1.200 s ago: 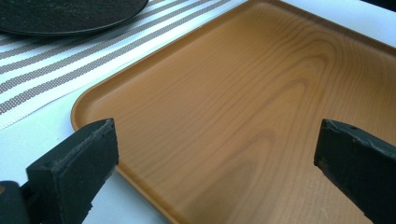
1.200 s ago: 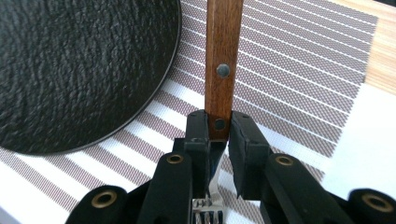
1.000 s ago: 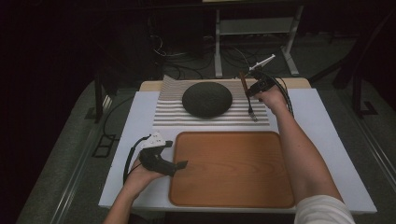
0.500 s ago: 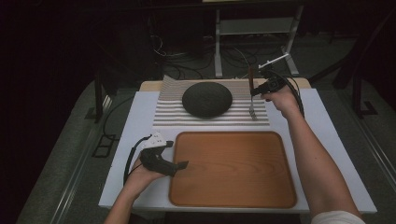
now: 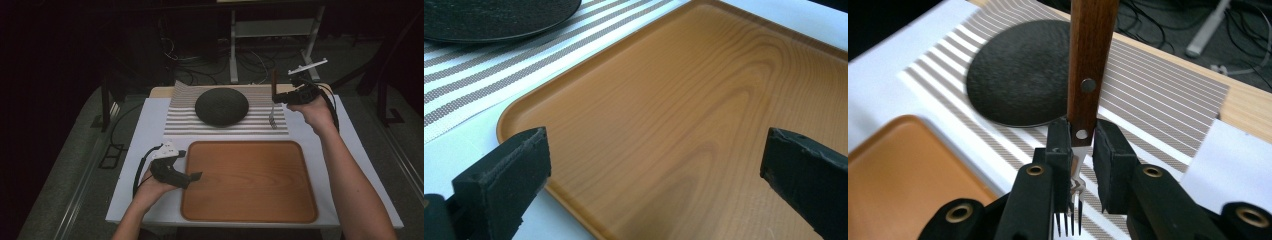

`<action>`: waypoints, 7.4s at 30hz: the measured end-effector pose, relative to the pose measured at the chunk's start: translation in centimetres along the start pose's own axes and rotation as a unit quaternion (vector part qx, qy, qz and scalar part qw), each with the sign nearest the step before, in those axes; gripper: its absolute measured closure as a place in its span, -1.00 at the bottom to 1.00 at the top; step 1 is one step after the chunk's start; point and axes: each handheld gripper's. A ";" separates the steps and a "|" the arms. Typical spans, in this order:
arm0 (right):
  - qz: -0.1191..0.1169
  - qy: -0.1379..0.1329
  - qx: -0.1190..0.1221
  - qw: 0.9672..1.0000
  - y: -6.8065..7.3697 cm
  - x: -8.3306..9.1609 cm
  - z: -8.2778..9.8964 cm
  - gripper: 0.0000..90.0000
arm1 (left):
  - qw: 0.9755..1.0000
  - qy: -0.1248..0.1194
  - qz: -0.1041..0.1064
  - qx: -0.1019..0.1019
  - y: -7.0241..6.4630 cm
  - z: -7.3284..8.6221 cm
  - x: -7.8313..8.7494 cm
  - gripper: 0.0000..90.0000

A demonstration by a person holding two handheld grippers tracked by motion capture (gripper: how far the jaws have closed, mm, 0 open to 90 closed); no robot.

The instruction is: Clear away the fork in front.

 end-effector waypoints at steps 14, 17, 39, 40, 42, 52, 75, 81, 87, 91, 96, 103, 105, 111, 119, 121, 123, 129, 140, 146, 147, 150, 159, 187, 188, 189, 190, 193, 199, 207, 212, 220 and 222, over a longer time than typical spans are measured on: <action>-0.078 -0.049 0.035 0.995 2.9 2.6 3.7 0.71 | 1.000 -0.016 -0.004 0.005 -0.2 -1.6 -0.6 -1.00; -0.091 -0.051 0.040 0.994 3.3 2.7 4.4 0.71 | 1.000 -0.020 -0.007 0.003 -0.3 -2.7 -0.9 -1.00; -0.136 -0.052 0.054 0.988 6.2 3.2 7.5 0.71 | 0.996 -0.064 0.028 -0.050 -1.9 -12.8 -4.2 -0.74; -0.137 -0.052 0.056 0.988 6.4 3.1 7.6 0.71 | 0.996 -0.065 0.030 -0.053 -2.0 -13.0 -4.3 -0.69; -0.138 -0.050 0.057 0.987 6.8 2.9 7.6 0.71 | 0.995 -0.069 0.037 -0.059 -2.4 -13.7 -4.8 -0.66; -0.157 -0.051 0.071 0.984 8.7 2.3 7.5 0.71 | 0.993 -0.083 0.065 -0.057 -3.7 -14.8 -6.7 -0.20; -0.162 -0.058 0.087 0.981 11.2 1.0 7.3 0.69 | 0.992 -0.087 0.083 -0.024 -3.3 -13.6 -7.9 0.69; -0.165 -0.066 0.093 0.980 11.1 1.1 7.4 0.40 | 0.992 -0.094 0.087 -0.019 -2.7 -13.5 -7.1 0.73; -0.154 -0.068 0.088 0.982 10.5 1.0 7.8 -0.14 | 0.991 -0.097 0.092 -0.019 -2.1 -13.4 -6.2 0.78; -0.138 -0.069 0.080 0.985 9.9 0.6 8.4 -0.36 | 0.990 -0.100 0.096 -0.019 -1.8 -13.3 -5.7 0.82; -0.111 -0.076 0.071 0.988 8.6 0.8 9.5 -0.54 | 0.989 -0.100 0.105 -0.015 -1.1 -12.7 -4.7 0.80; -0.088 -0.082 0.063 0.991 6.6 1.6 12.2 -0.69 | 0.989 -0.095 0.113 -0.005 0.1 -11.1 -2.4 0.80; -0.081 -0.083 0.059 0.992 6.0 1.9 13.0 -0.70 | 0.989 -0.093 0.111 -0.003 0.3 -10.7 -1.7 0.80; -0.067 -0.082 0.051 0.993 4.7 3.0 16.0 -0.75 | 0.989 -0.089 0.121 0.005 0.7 -9.8 0.2 0.79; -0.052 -0.083 0.043 0.994 3.7 4.2 19.1 -0.80 | 0.988 -0.082 0.129 0.016 0.3 -8.0 1.9 0.79; -0.048 -0.083 0.042 0.995 3.6 4.4 19.8 -0.81 | 0.988 -0.081 0.134 0.019 0.1 -7.6 2.1 0.79; -0.046 -0.080 0.040 0.995 3.5 4.5 20.3 -0.81 | 0.987 -0.079 0.138 0.023 -0.1 -7.2 2.4 0.78; -0.037 -0.072 0.036 0.996 3.3 5.2 21.7 -0.82 | 0.984 -0.080 0.155 0.045 -0.6 -5.8 3.2 0.79; -0.026 -0.066 0.040 0.997 3.2 5.3 22.1 -0.82 | 0.982 -0.060 0.165 0.065 -0.2 -3.7 2.4 0.77; -0.022 -0.063 0.047 0.997 3.3 5.2 22.1 -0.82 | 0.987 -0.056 0.142 0.055 0.3 -3.5 1.3 0.68; -0.021 -0.063 0.048 0.997 3.2 5.1 22.1 -0.82 | 0.987 -0.055 0.139 0.057 0.5 -3.4 0.9 0.68; -0.019 -0.062 0.049 0.997 3.2 5.1 22.0 -0.82 | 0.989 -0.043 0.131 0.059 0.8 -3.2 -0.1 0.65; -0.015 -0.059 0.049 0.997 3.2 5.0 22.0 -0.82 | 0.988 0.005 0.124 0.090 2.1 -2.2 -3.5 0.58; -0.011 -0.056 0.055 0.997 3.3 4.9 22.0 -0.81 | 0.991 0.062 0.089 0.079 1.7 -1.3 -5.4 0.60; -0.011 -0.056 0.056 0.997 3.3 4.8 22.0 -0.81 | 0.991 0.061 0.091 0.078 1.6 -1.4 -5.4 0.66; -0.012 -0.056 0.057 0.997 3.3 4.8 22.0 -0.81 | 0.991 0.060 0.093 0.074 1.5 -1.6 -5.4 0.72; -0.012 -0.056 0.057 0.997 3.3 4.8 22.0 -0.81 | 0.991 0.060 0.095 0.072 1.4 -1.8 -5.5 0.79; -0.012 -0.057 0.055 0.997 3.3 4.8 22.0 -0.81 | 0.990 0.068 0.105 0.063 1.0 -2.3 -6.0 0.98; -0.012 -0.057 0.055 0.997 3.3 4.7 21.9 -0.80 | 0.989 0.094 0.108 0.035 0.2 -3.4 -7.7 1.00; -0.011 -0.057 0.056 0.997 3.2 4.7 21.9 -0.80 | 0.987 0.126 0.095 0.011 -0.1 -3.8 -9.9 1.00; -0.010 -0.057 0.056 0.997 3.2 4.8 22.0 -0.80 | 0.987 0.137 0.081 0.005 -0.1 -3.6 -9.9 1.00; -0.010 -0.056 0.058 0.997 3.2 4.7 21.9 -0.79 | 0.987 0.141 0.078 0.010 0.4 -3.2 -9.7 1.00; -0.010 -0.055 0.058 0.997 3.2 4.7 21.9 -0.78 | 0.987 0.140 0.075 0.013 0.6 -3.1 -9.5 1.00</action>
Point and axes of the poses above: each handheld gripper's, and its own axes: x roughly backward along the jaws, z roughly out of its underside, y roughly to its left, and after that the axes turned 6 degrees about z, right-handed
